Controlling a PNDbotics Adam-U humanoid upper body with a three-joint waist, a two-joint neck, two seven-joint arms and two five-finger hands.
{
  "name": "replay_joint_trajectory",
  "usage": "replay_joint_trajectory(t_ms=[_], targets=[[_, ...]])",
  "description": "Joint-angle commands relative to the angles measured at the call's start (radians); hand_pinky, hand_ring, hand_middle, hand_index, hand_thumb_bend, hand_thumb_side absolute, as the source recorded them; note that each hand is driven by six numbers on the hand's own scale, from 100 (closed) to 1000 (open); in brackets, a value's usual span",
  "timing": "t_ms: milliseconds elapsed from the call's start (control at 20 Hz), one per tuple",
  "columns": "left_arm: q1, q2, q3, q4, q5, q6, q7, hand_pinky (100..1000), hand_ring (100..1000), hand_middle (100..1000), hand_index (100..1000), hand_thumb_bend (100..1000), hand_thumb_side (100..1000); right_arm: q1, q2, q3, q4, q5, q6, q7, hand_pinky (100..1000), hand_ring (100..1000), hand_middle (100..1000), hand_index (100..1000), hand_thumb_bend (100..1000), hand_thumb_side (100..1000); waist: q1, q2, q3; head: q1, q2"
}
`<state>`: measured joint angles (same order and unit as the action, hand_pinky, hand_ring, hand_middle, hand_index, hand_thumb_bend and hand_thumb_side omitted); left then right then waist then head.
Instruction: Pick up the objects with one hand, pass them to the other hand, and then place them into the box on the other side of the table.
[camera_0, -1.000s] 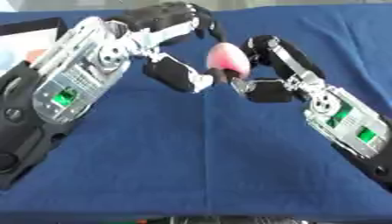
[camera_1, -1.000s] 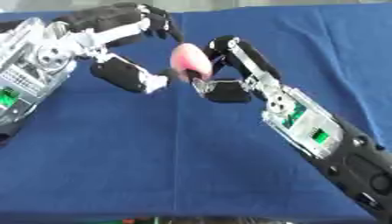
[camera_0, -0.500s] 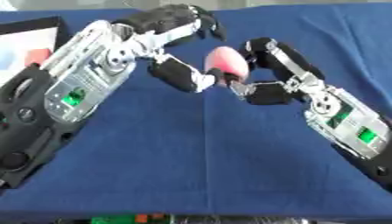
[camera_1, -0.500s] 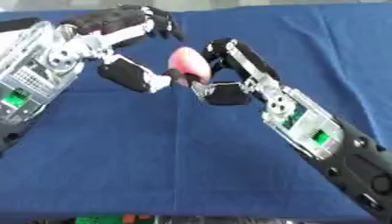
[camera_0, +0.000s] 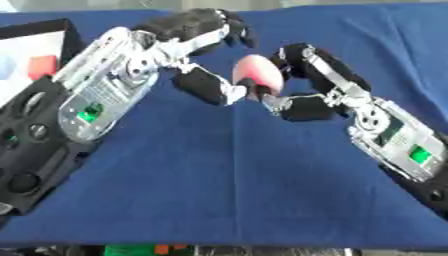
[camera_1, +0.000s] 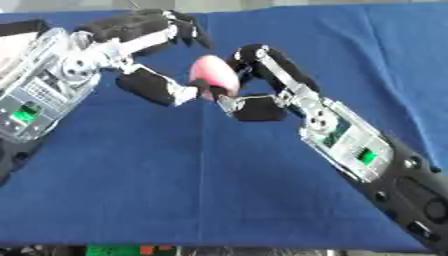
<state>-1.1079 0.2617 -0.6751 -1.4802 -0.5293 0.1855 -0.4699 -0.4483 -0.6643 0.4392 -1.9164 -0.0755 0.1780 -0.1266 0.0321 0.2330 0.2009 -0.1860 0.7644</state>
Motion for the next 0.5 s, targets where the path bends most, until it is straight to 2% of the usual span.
replay_joint_trajectory(t_ms=[50, 500], targets=[[-0.013, 0.002, 0.009, -0.002, 0.002, -0.01, -0.009, 814, 807, 796, 830, 242, 405, -0.013, -0.011, -0.005, -0.026, 0.001, -0.007, 0.002, 567, 664, 535, 442, 100, 100, -0.001, -0.015, 0.0, 0.004, 0.006], [-0.01, -0.007, 0.007, 0.021, -0.001, -0.037, -0.042, 818, 810, 797, 826, 204, 389, -0.012, -0.016, -0.005, -0.04, 0.004, -0.011, 0.017, 568, 664, 536, 442, 100, 100, -0.002, -0.016, 0.0, 0.006, 0.006]])
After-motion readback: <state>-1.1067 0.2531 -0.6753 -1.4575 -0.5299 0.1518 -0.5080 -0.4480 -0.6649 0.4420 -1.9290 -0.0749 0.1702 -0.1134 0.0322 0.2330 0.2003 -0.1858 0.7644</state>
